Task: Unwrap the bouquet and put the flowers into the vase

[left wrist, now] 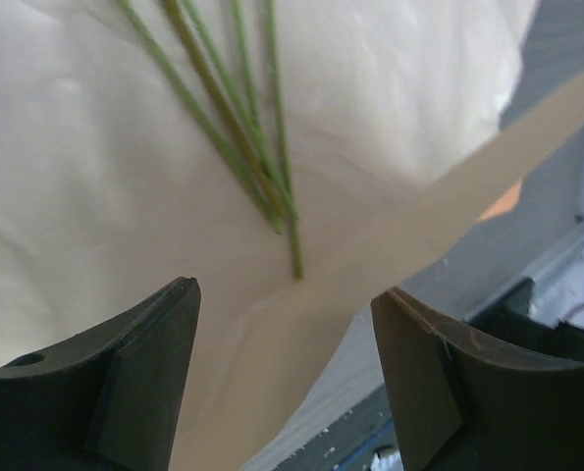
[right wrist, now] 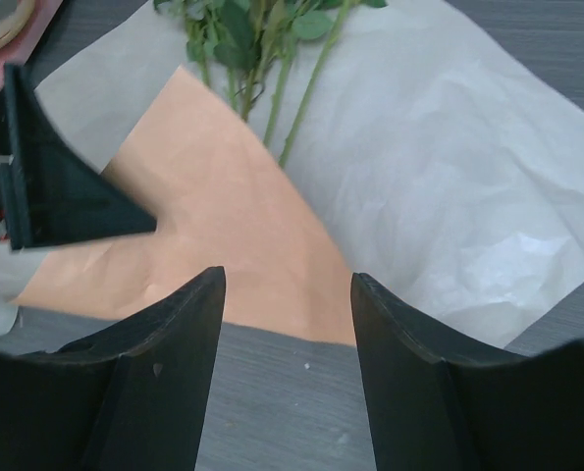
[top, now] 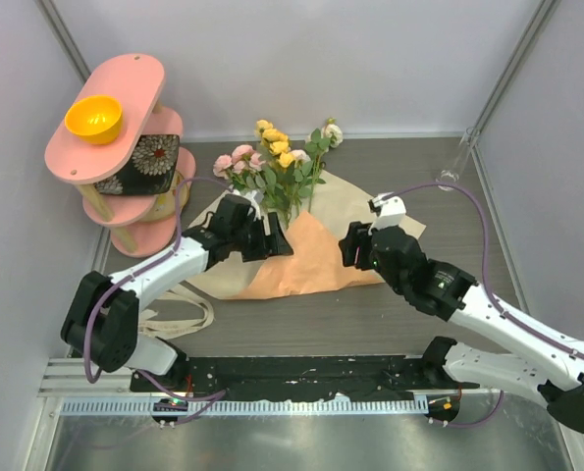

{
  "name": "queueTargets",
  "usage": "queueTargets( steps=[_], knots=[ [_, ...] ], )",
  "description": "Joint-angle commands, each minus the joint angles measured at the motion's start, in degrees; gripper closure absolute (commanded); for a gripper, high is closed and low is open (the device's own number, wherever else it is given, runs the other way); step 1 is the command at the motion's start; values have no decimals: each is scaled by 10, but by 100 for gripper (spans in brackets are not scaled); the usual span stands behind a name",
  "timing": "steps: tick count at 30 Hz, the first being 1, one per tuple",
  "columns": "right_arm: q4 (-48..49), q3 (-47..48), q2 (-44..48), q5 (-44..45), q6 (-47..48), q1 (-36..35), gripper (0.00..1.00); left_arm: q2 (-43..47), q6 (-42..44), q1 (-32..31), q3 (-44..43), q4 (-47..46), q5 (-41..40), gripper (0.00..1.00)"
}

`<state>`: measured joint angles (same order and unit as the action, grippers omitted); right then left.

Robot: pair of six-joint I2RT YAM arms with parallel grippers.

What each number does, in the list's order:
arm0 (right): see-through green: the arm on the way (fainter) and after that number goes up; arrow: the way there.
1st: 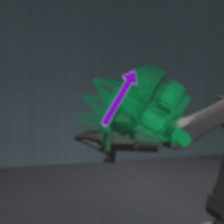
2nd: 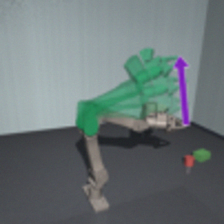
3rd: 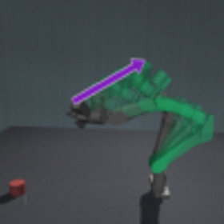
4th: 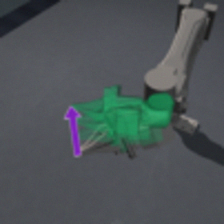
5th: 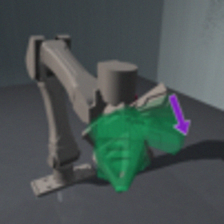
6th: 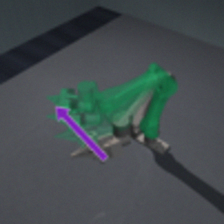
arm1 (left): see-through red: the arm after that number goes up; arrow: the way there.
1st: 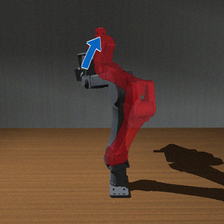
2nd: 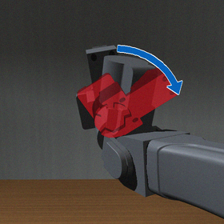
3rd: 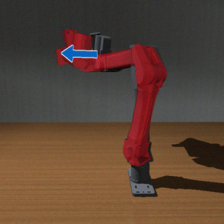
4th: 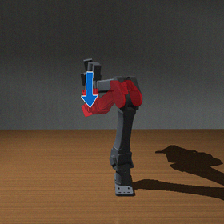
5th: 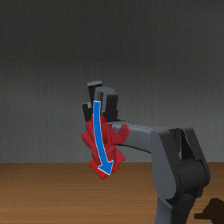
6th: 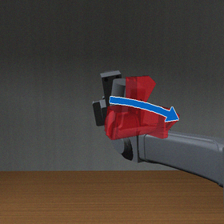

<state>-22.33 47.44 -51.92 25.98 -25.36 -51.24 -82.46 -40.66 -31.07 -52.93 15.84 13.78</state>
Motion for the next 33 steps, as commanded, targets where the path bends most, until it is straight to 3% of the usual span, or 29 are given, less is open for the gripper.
queueTargets(
  steps=[1,12,17,20,27,33],
  knots=[
    [-25,36,-13,17,23,44,40,68,-18,-18,70,-138,135,25],
    [6,112,-121,-144,21,150,39,255,-21,-53,208,-118,225,18],
    [30,101,-193,-327,26,150,39,352,-31,-53,210,-80,235,16],
    [57,47,-187,-374,12,139,40,374,-26,-52,179,-39,194,16],
    [97,-109,-153,-394,-64,76,55,322,-21,-49,48,87,-22,12],
    [168,-180,-112,-393,-131,69,67,194,-42,-39,29,49,18,14]
  ],
)
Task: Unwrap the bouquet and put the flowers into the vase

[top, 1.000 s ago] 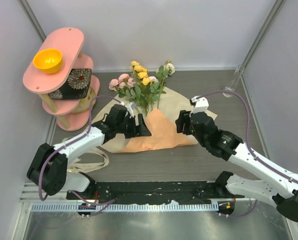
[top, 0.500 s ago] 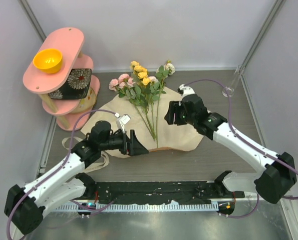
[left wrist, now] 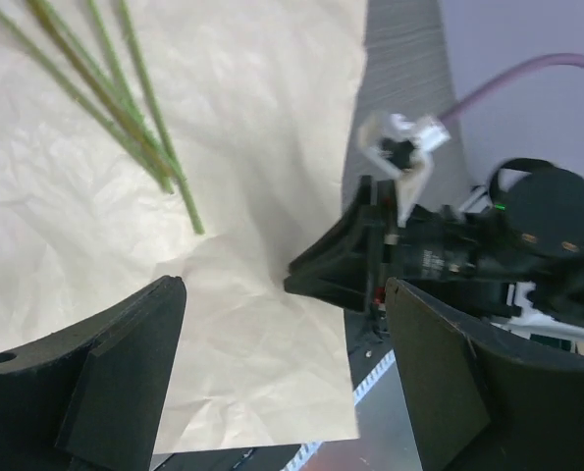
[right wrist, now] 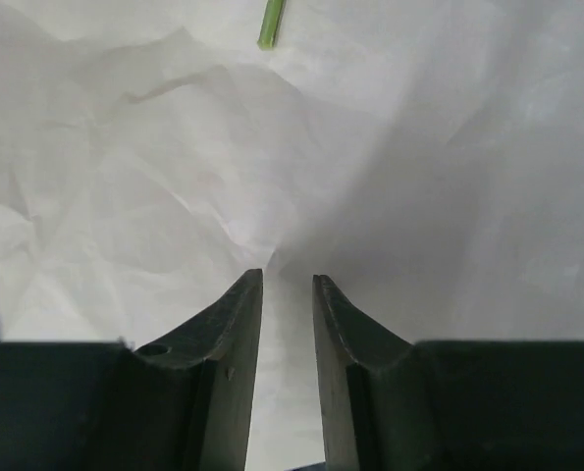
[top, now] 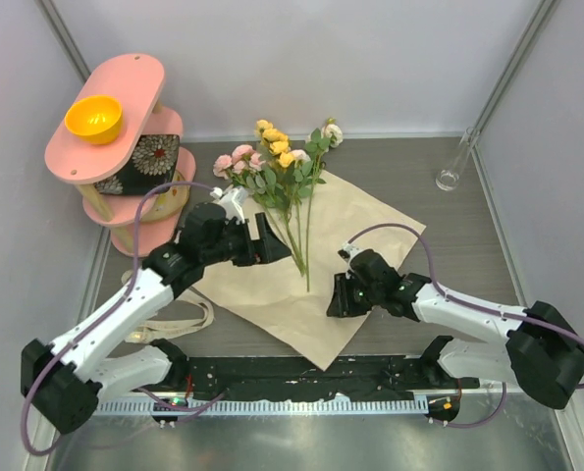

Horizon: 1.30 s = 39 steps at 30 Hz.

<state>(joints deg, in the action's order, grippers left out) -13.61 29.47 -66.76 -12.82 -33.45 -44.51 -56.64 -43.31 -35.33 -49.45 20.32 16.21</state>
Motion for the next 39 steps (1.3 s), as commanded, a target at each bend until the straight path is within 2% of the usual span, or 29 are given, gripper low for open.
queueTargets(
  steps=[1,4,5,7,8,10,17,19,27,34,39],
  knots=[
    [73,9,37,22,-43,4,68,-91,-20,3,-2,-4,-2,14],
    [41,70,0,71,-13,29,67,-109,-43,3,16,-32,15,14],
    [34,111,-22,75,-4,58,66,-107,-49,3,25,-40,19,14],
    [9,159,-101,75,2,85,61,-94,-66,3,51,-59,26,13],
    [-1,213,-129,79,14,102,57,-75,-68,3,64,-58,26,14],
    [-38,272,-218,95,20,109,55,-54,-70,3,72,-42,16,13],
    [-204,594,-474,275,7,110,49,69,-78,4,115,29,-40,12],
    [-228,645,-504,292,8,108,49,97,-88,3,130,28,-41,11],
    [-205,675,-562,330,3,96,53,81,-86,3,135,6,-16,11],
    [-201,662,-532,384,12,85,53,63,-80,3,123,0,-8,11],
    [-149,635,-508,325,8,79,53,53,-81,3,125,-11,-6,11]
  ],
)
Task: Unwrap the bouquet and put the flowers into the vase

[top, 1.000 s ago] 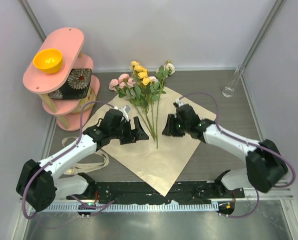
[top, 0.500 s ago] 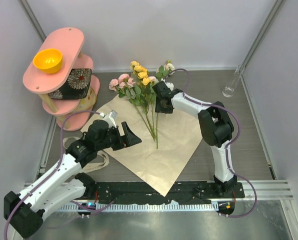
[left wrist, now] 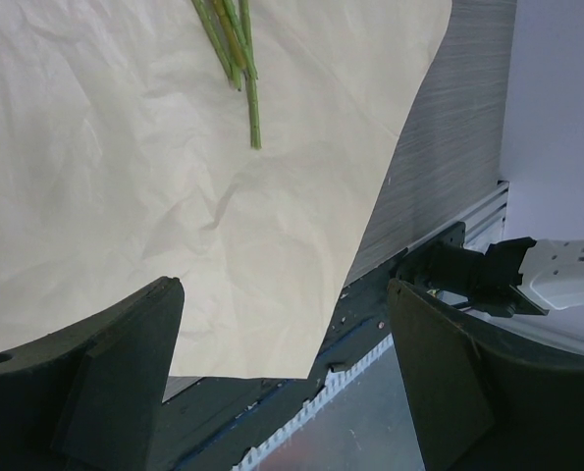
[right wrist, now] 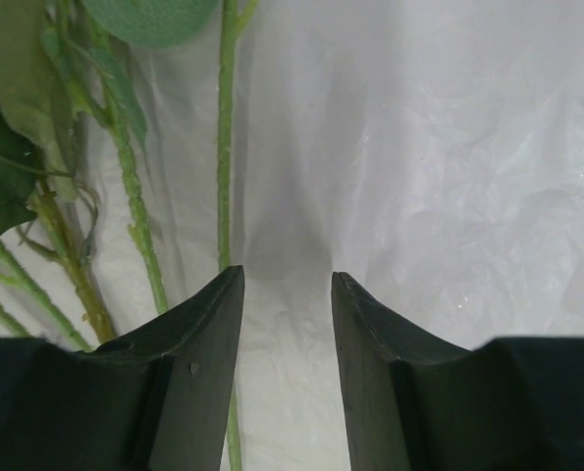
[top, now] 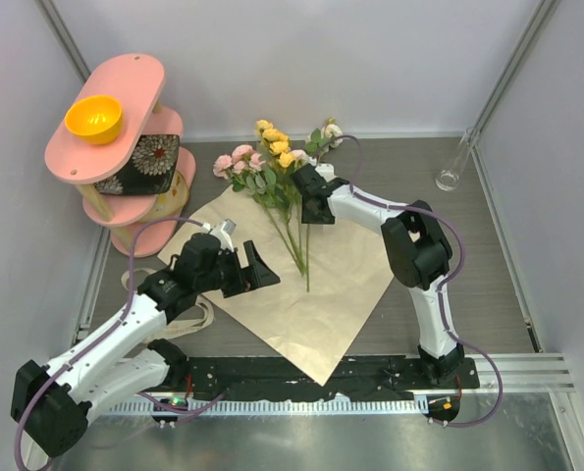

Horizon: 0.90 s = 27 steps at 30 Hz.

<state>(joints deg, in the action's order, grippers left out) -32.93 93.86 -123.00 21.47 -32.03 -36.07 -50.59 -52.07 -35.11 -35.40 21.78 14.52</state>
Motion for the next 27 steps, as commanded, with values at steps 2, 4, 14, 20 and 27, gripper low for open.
queueTargets(
  steps=[2,4,14,20,27],
  knots=[
    [48,-9,44,-30,-11,-4,53,-11,7,0,-17,-26,16,11],
    [45,0,33,-36,-14,-5,54,-14,6,0,-20,-25,19,11],
    [63,-15,14,-31,-10,-8,69,-3,4,0,-22,-14,16,11],
    [68,-14,12,-25,3,-8,74,-9,4,0,-25,-16,16,11],
    [71,-15,2,-37,0,-8,74,-2,2,0,-19,-17,19,11]
  ],
)
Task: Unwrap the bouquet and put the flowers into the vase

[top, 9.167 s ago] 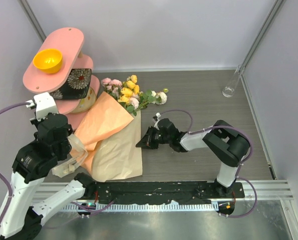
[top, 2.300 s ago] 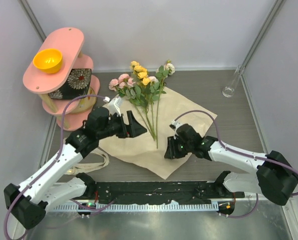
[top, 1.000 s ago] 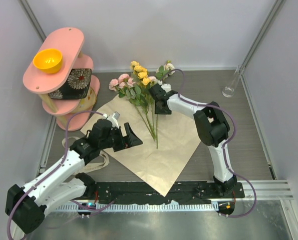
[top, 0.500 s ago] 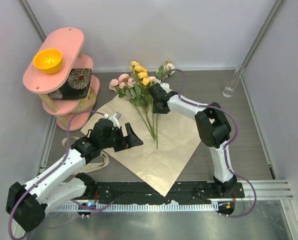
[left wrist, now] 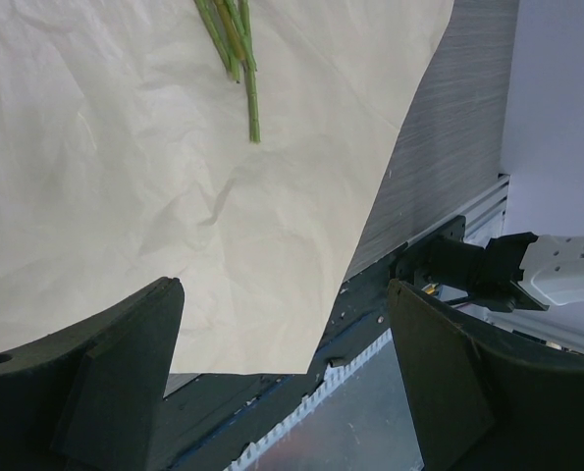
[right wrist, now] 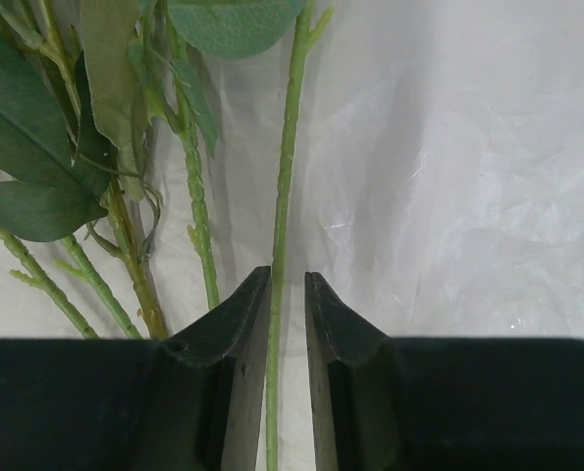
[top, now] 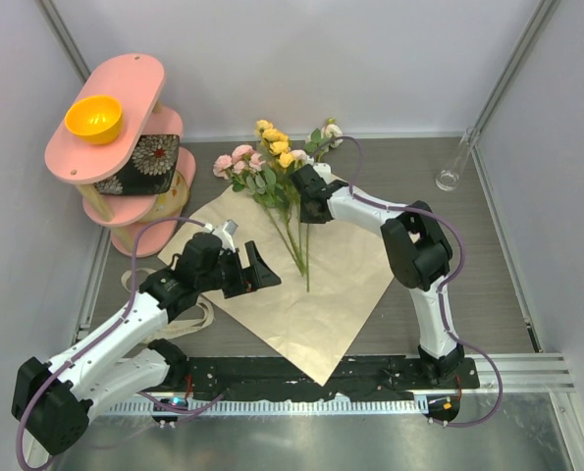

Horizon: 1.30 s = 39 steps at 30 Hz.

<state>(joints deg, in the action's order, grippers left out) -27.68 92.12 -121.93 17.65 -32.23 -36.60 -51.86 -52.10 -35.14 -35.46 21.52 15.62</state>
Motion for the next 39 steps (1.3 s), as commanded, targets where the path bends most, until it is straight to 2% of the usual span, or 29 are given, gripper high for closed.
queueTargets(
  steps=[1,7,12,18,21,24,29,31,39],
  knots=[
    [19,3,-10,1,1,-3,74,11,2,1,-17,-15,8,11],
    [23,8,-27,-5,1,-3,74,18,1,1,-15,-10,8,11],
    [6,5,-4,8,8,-3,99,25,2,1,-17,-1,2,11],
    [9,-74,129,62,30,-3,99,24,2,1,-20,-8,6,11],
    [60,-165,231,47,40,-3,99,18,-3,2,-15,-44,28,12],
    [145,-274,341,-26,41,3,99,0,-13,1,-10,-97,72,15],
    [368,-472,538,-169,3,3,99,-54,-25,-15,-32,-162,103,19],
    [442,-512,574,-211,-26,2,99,-76,-37,-32,-42,-202,115,17],
    [549,-606,685,-272,-94,1,99,-193,-82,-90,-71,-348,133,16]
  ],
)
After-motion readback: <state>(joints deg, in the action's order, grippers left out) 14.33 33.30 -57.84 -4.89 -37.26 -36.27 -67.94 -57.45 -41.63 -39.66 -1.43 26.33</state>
